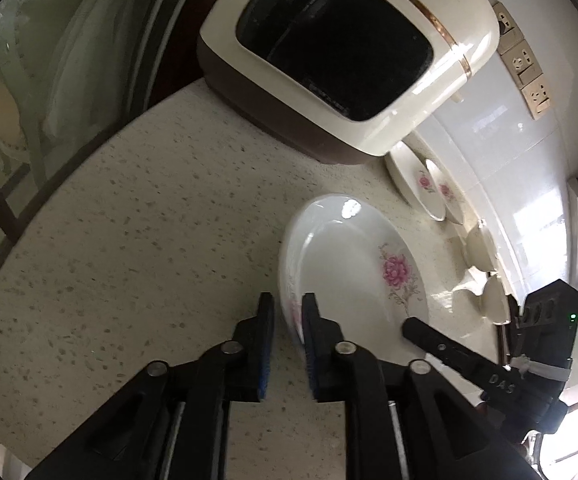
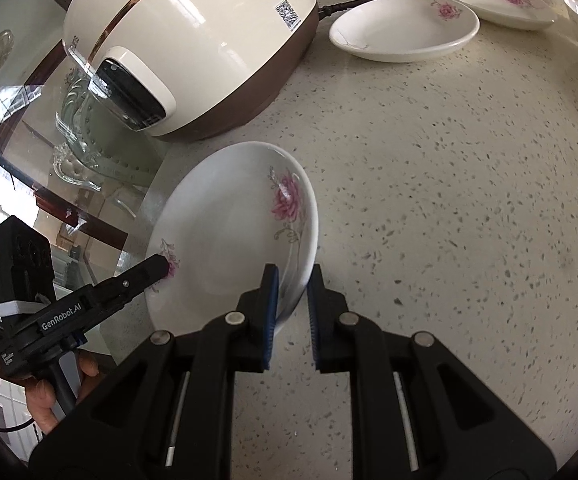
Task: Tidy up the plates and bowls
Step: 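Lift the gripped plate with the right tool and carry it beside the rice cooker, then lower the held plate onto the other flower plate beside the rice cooker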
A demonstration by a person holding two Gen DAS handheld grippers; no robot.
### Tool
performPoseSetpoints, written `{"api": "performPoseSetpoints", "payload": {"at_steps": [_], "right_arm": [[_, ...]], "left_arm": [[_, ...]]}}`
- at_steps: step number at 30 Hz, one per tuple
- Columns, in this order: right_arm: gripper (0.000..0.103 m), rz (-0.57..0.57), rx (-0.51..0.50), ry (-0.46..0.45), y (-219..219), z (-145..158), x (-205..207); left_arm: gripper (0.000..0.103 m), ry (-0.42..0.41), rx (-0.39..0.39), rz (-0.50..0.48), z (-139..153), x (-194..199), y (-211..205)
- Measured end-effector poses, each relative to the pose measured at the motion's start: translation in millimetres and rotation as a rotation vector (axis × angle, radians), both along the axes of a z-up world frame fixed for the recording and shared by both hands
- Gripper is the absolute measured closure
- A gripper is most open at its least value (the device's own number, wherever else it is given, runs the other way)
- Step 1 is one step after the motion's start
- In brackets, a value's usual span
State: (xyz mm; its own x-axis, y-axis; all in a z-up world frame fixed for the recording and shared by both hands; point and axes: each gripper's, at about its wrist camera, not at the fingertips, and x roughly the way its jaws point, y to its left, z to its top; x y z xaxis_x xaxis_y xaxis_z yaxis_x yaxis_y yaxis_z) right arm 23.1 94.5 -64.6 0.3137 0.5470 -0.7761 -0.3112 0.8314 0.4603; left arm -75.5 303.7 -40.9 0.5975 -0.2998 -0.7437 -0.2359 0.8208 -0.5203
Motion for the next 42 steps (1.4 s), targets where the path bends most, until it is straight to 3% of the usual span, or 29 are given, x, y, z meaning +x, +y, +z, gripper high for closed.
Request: {"api": "performPoseSetpoints", "payload": {"at_steps": [3, 5, 8, 10, 11, 12, 13, 15, 17, 18, 22, 27, 29, 30, 33, 35, 38, 42], "right_arm": [[0.071, -0.027, -0.001, -0.013, -11.7, 4.3, 2.9], [0.046, -0.077, -0.004, -0.022, -30.1, 11.0, 5.2], [0.033, -0.162, 0.003, -0.077, -65.7, 27.3, 10.1], [0.025, -0.21, -0.012, -0.106, -85.4, 36.1, 16.5], [0.018, -0.238, -0.025, -0.122, -94.8, 39.7, 21.1], [0.015, -0.275, -0.031, -0.138, -104.0, 43.4, 26.4], [0.011, -0.323, -0.021, -0.157, -114.9, 47.1, 33.1], [0.005, -0.385, 0.018, -0.177, -131.5, 51.5, 47.7], [0.005, -0.363, 0.043, -0.196, -138.9, 54.4, 64.4], [0.005, -0.353, 0.058, -0.191, -140.5, 54.5, 72.2], [0.005, -0.348, 0.124, -0.048, -148.8, 36.6, 121.7], [0.006, -0.297, 0.108, -0.04, -132.0, 30.6, 149.2], [0.011, -0.287, 0.112, -0.041, -126.3, 29.5, 159.1], [0.011, -0.289, 0.104, -0.039, -124.8, 28.9, 163.0], [0.019, -0.28, 0.087, -0.014, -118.9, 19.4, 173.6], [0.029, -0.264, 0.122, 0.013, -117.1, 13.1, 179.9], [0.033, -0.243, 0.108, -0.009, -110.8, 13.5, 184.8], [0.048, -0.228, 0.13, -0.009, -107.7, 9.0, 191.7]], "left_arm": [[0.068, -0.005, 0.05, 0.025, 2.3, -1.5, 2.7], [0.068, -0.033, 0.107, 0.039, 11.0, -5.6, 1.2], [0.068, -0.057, 0.198, 0.025, 24.3, -6.2, -8.2], [0.066, -0.117, 0.283, 0.041, 40.0, -8.5, -20.3], [0.06, -0.183, 0.331, 0.044, 50.9, -9.1, -31.5], [0.045, -0.226, 0.352, 0.034, 58.1, -6.9, -41.3], [0.037, -0.266, 0.363, -0.001, 66.0, -0.5, -55.4], [0.032, -0.269, 0.37, -0.067, 75.1, 19.3, -80.6], [0.032, -0.253, 0.27, -0.123, 79.3, 47.1, -98.4], [0.032, -0.234, 0.176, -0.12, 79.5, 68.7, -104.6], [0.032, -0.184, 0.031, -0.053, 70.6, 129.4, -116.3], [0.045, -0.087, 0.025, 0.005, 44.1, 180.9, -132.4], [0.048, -0.05, 0.023, 0.053, 32.0, 191.6, -128.3], [0.049, -0.045, 0.062, 0.058, 30.9, 193.6, -133.0], [0.055, -0.028, 0.052, 0.059, 19.4, 199.8, -138.7], [0.056, -0.02, 0.112, 0.076, 15.6, 201.0, -142.8], [0.059, -0.022, 0.079, 0.088, 10.9, 203.8, -143.0], [0.081, -0.008, 0.069, 0.128, -2.8, 204.1, -145.6]]}}
